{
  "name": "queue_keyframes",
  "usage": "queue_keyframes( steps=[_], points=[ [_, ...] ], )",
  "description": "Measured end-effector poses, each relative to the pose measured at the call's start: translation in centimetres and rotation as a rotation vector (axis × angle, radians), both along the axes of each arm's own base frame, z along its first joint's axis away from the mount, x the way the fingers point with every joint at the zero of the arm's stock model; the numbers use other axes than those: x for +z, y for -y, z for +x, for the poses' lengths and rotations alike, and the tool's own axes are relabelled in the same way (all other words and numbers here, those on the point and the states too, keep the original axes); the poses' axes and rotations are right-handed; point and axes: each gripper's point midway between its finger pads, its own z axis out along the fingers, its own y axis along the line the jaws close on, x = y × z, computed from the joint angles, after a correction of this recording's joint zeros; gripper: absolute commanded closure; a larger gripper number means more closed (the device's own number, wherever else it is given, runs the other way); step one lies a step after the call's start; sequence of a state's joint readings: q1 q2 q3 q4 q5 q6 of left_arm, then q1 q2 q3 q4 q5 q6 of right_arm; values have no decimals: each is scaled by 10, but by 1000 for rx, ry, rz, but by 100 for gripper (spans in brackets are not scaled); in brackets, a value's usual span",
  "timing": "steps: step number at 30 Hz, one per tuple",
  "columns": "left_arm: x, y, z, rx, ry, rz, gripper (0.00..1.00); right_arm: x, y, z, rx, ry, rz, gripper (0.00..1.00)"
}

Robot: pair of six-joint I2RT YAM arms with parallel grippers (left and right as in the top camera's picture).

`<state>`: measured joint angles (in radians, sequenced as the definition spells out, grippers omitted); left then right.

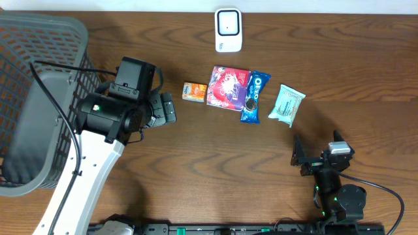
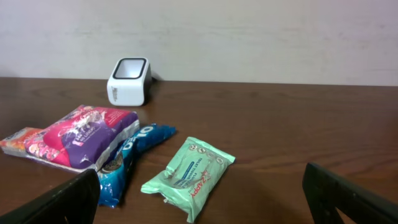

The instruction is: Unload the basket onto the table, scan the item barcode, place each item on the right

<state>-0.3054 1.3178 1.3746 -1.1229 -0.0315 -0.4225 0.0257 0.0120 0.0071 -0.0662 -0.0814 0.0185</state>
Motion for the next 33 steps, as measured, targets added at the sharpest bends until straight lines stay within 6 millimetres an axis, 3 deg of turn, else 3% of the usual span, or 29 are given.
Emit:
queue_keyframes(
  steps=[17,22,25,33],
  points=[
    [-1,9,-3,-23,-16,-49,2,0,0,0,0,0,0,1],
    [-9,10,-7,-26,-42,-49,1,0,0,0,0,0,0,1],
    [-14,12,-10,-35,-62,-62,6,0,0,0,0,0,0,1],
    [-14,36,-18,-122,-86,-137,9,0,0,0,0,0,0,1]
  ],
)
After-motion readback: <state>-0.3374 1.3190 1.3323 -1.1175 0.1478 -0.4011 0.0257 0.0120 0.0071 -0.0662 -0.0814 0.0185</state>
